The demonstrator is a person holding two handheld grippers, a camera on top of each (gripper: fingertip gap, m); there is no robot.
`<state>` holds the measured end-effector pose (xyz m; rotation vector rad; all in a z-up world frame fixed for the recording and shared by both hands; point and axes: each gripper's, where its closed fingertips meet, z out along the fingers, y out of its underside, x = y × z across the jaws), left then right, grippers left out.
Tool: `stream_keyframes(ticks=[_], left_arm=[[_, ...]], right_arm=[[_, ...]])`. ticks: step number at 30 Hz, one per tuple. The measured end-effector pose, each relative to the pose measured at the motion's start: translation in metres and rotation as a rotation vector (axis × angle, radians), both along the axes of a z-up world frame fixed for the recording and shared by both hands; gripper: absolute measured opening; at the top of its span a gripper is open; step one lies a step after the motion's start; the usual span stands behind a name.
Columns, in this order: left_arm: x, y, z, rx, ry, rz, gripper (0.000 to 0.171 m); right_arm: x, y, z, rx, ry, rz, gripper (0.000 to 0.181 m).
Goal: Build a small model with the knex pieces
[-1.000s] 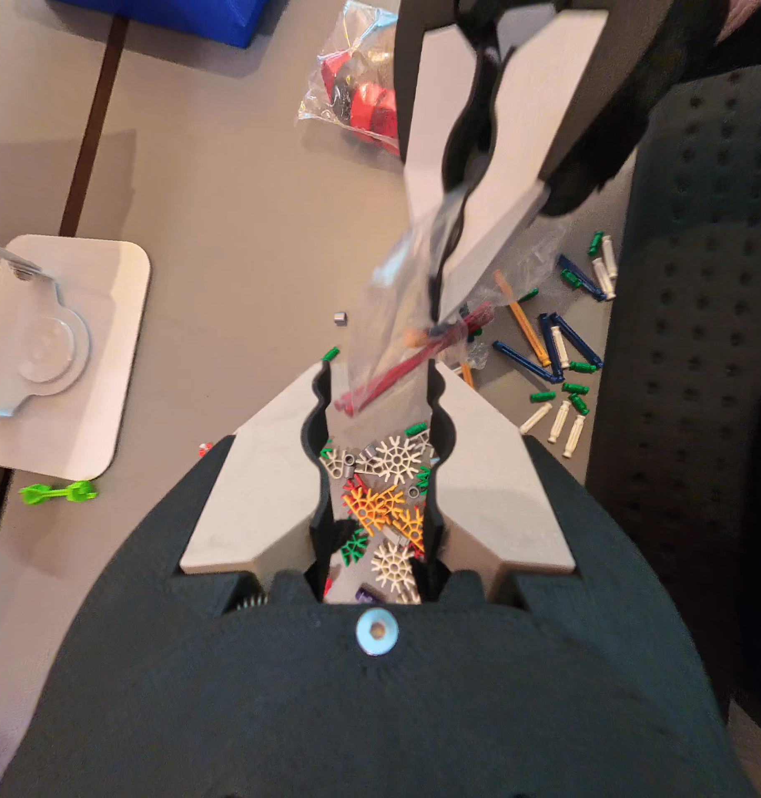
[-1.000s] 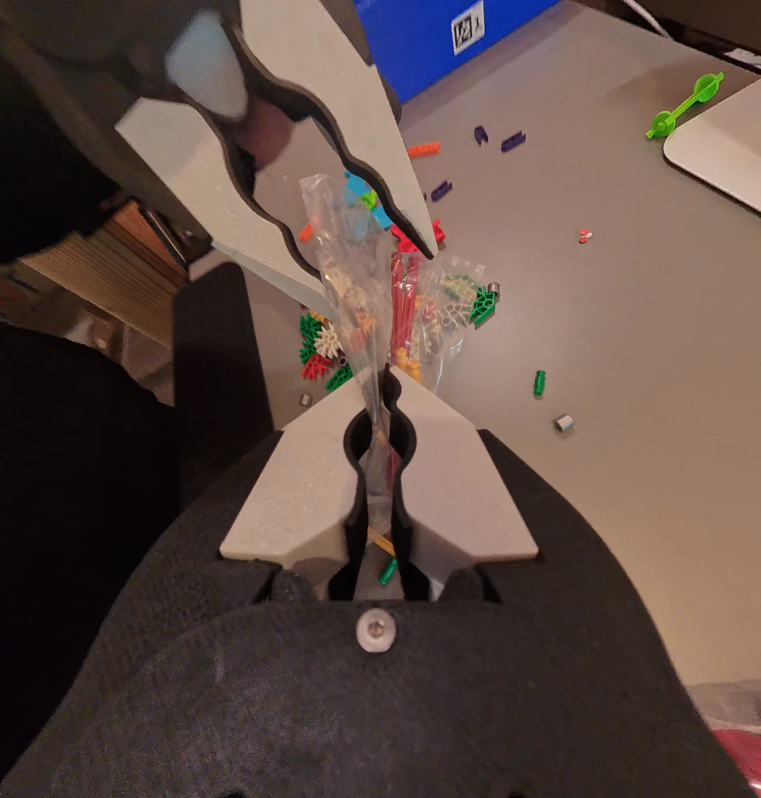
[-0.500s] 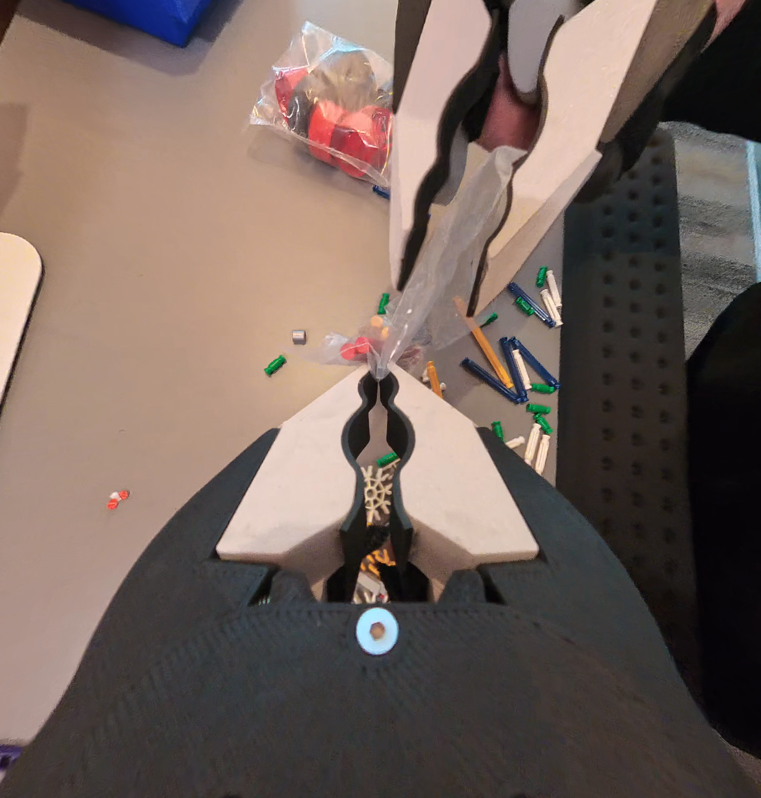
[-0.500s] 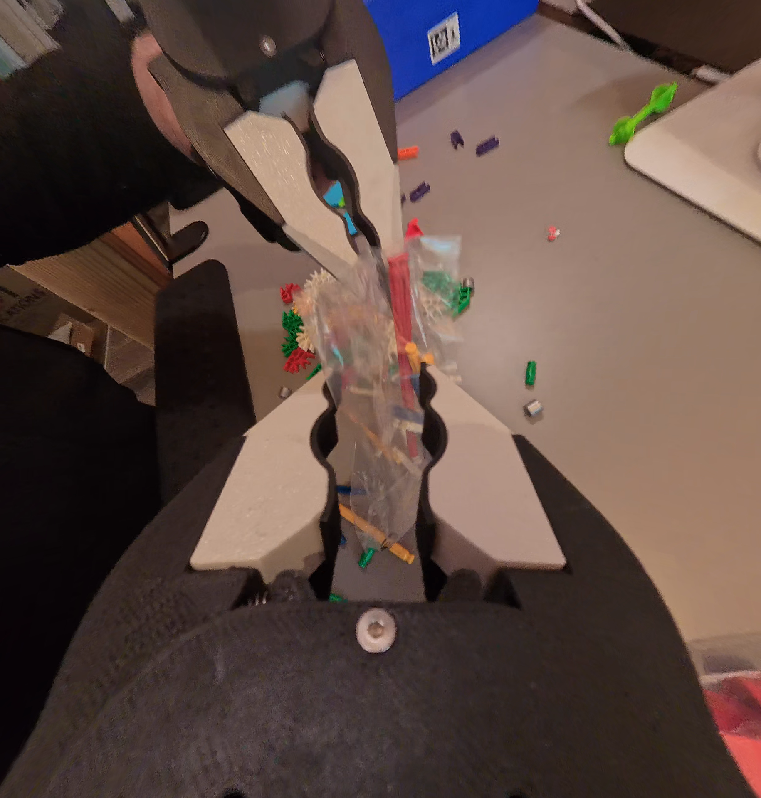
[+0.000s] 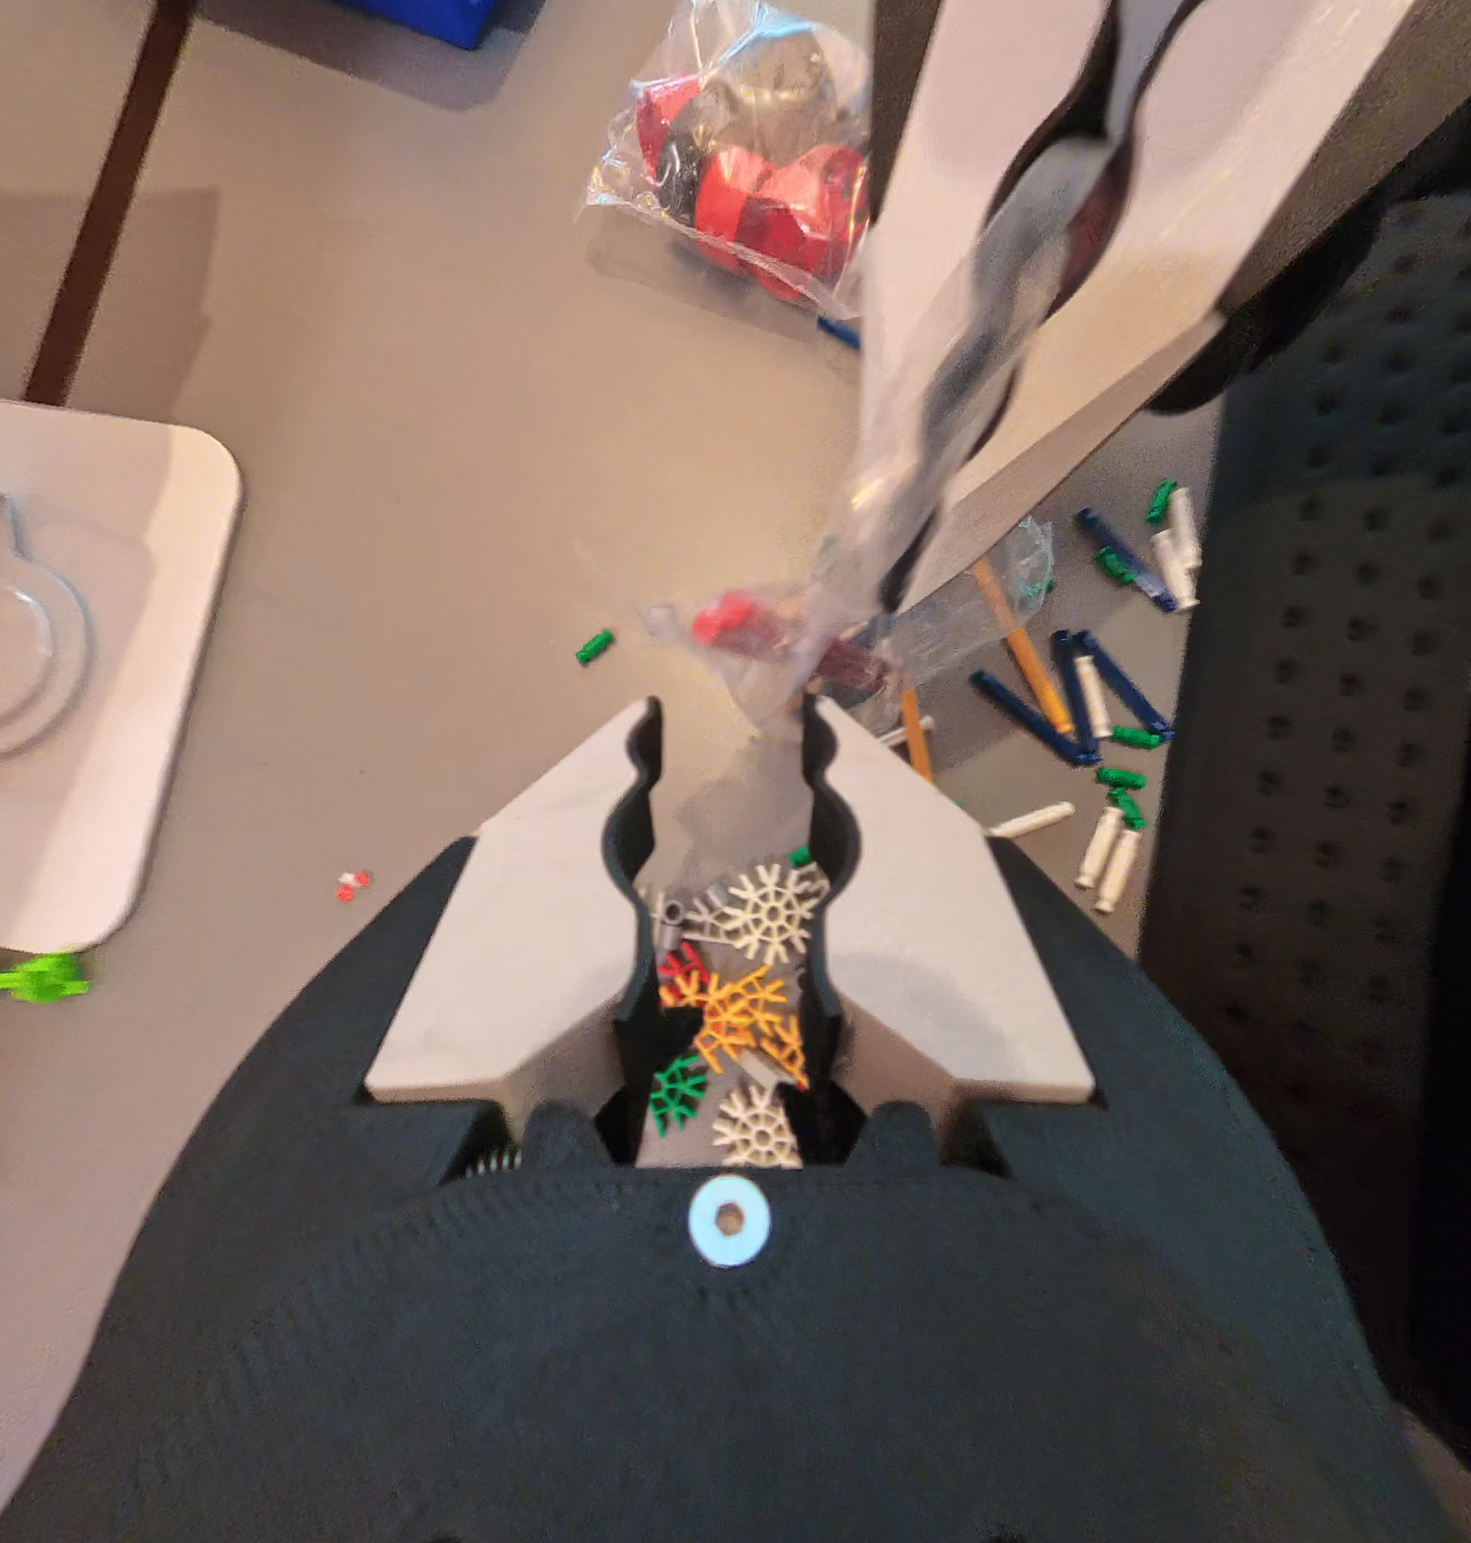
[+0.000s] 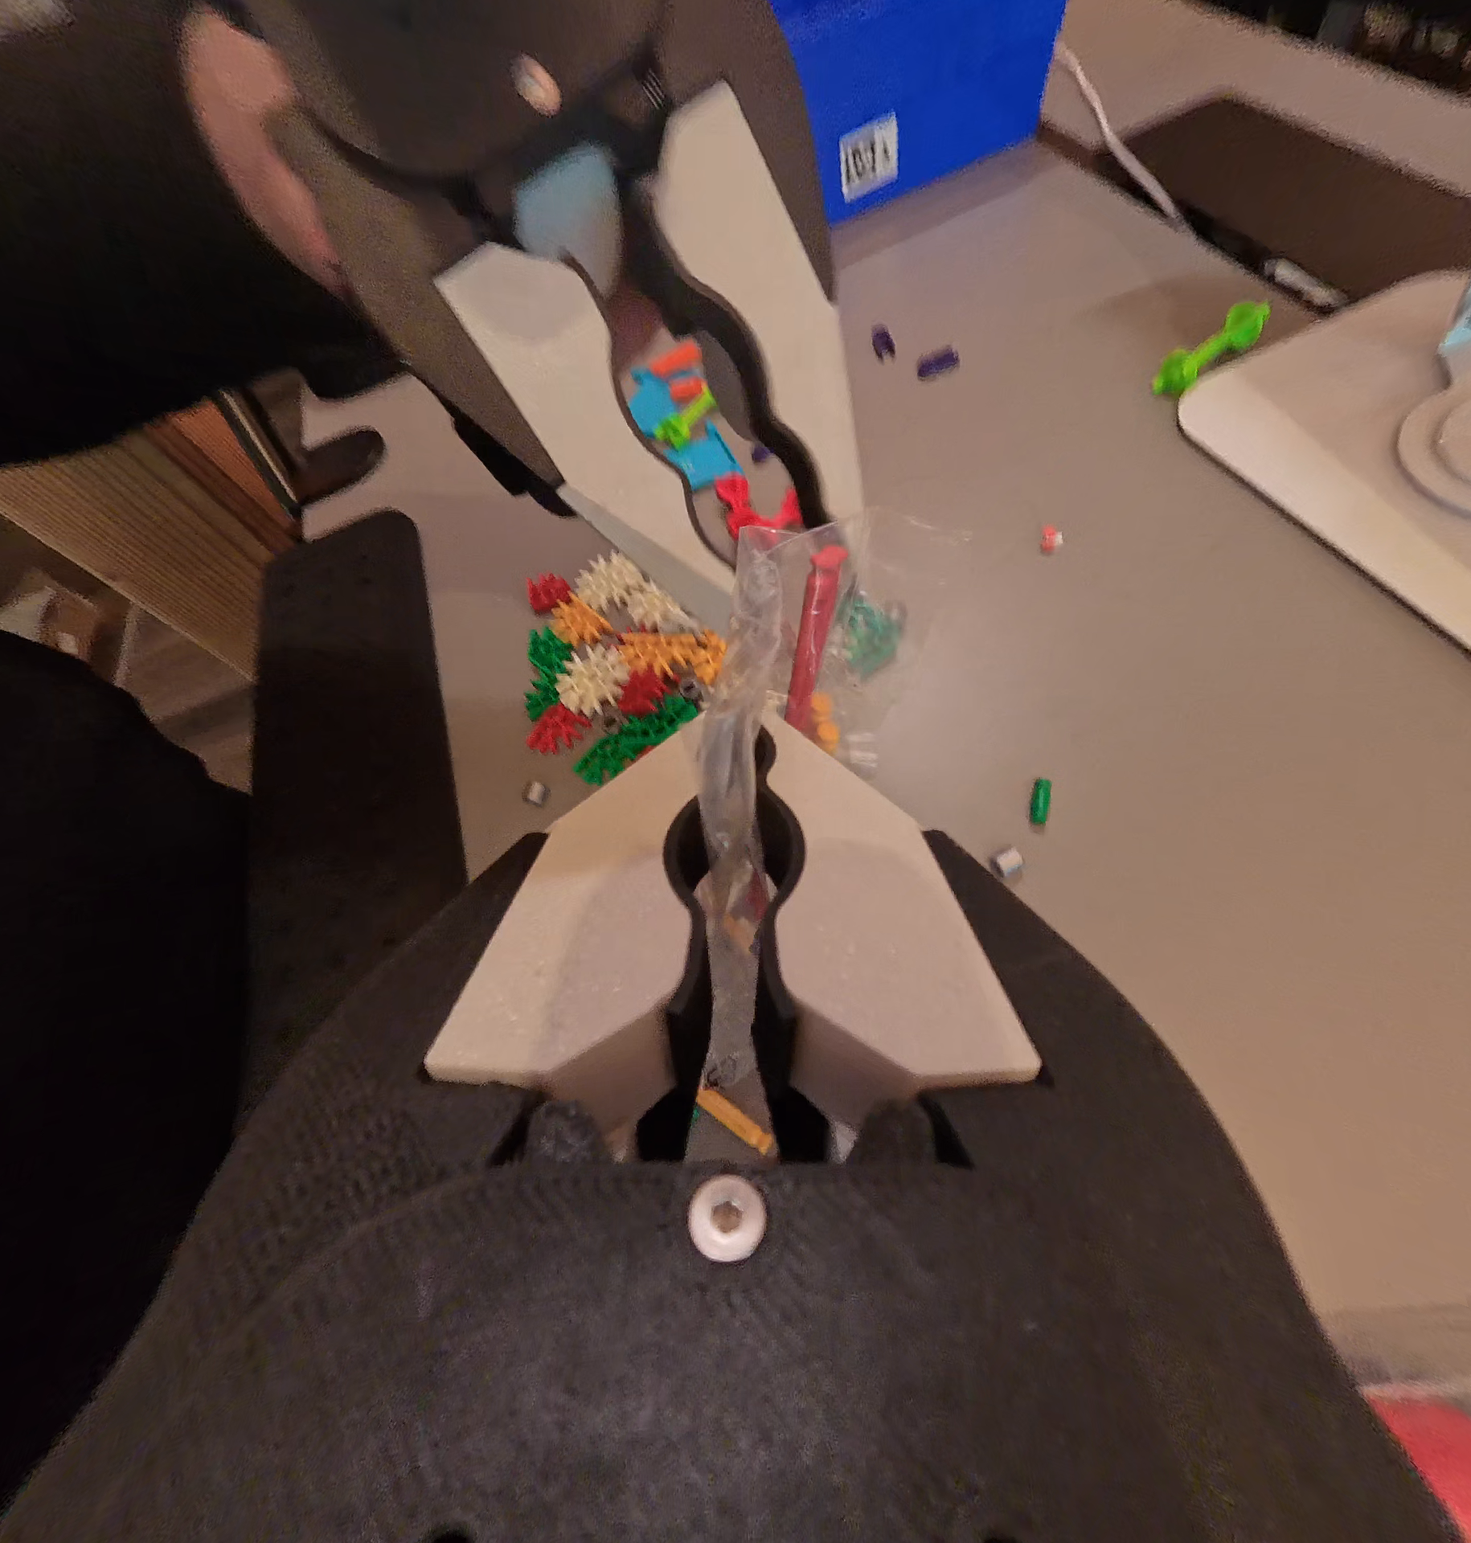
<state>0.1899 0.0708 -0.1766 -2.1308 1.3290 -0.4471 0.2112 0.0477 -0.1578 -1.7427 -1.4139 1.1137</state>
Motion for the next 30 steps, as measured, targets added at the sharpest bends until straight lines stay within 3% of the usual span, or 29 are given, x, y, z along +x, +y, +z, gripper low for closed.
stream_keyframes(ticks=[2,7,9,11,16,17,19,25,28,30], left_arm=[[-0.008,0.004,0.002,-0.066,-0.119,0.026,0.044],[0.012,-0.006,0.036,-0.375,-0.726,-0.114,0.051],[0.017,-0.011,0.038,-0.453,-0.842,-0.176,0.035],[0.02,-0.021,0.042,-0.511,-0.923,-0.248,0.006],[0.022,-0.021,0.035,-0.436,-0.874,-0.189,0.0],[0.021,-0.021,0.033,-0.428,-0.855,-0.17,0.0],[0.017,-0.018,0.031,-0.391,-0.832,-0.122,0.0],[0.009,-0.014,0.034,-0.272,-0.804,0.008,0.0],[0.005,-0.017,0.032,-0.281,-0.823,0.026,0.0],[-0.002,-0.01,0.029,-0.322,-0.84,0.057,0.039]], right_arm=[[0.0,-0.003,0.018,0.0,0.089,0.022,0.0],[0.002,-0.02,0.028,-0.029,0.179,0.153,0.0],[0.005,-0.022,0.029,-0.031,0.197,0.184,0.0],[0.009,-0.023,0.022,-0.049,0.172,0.208,0.0],[0.018,-0.012,0.004,-0.095,0.093,0.134,0.0],[0.018,-0.012,0.004,-0.106,0.079,0.125,0.013],[0.018,-0.009,0.005,-0.064,0.078,0.094,0.0],[0.016,0.006,0.01,-0.163,0.128,-0.001,0.0],[0.012,0.001,0.009,-0.165,0.133,0.03,0.0],[0.011,-0.006,0.02,-0.142,0.188,0.084,0.0]])
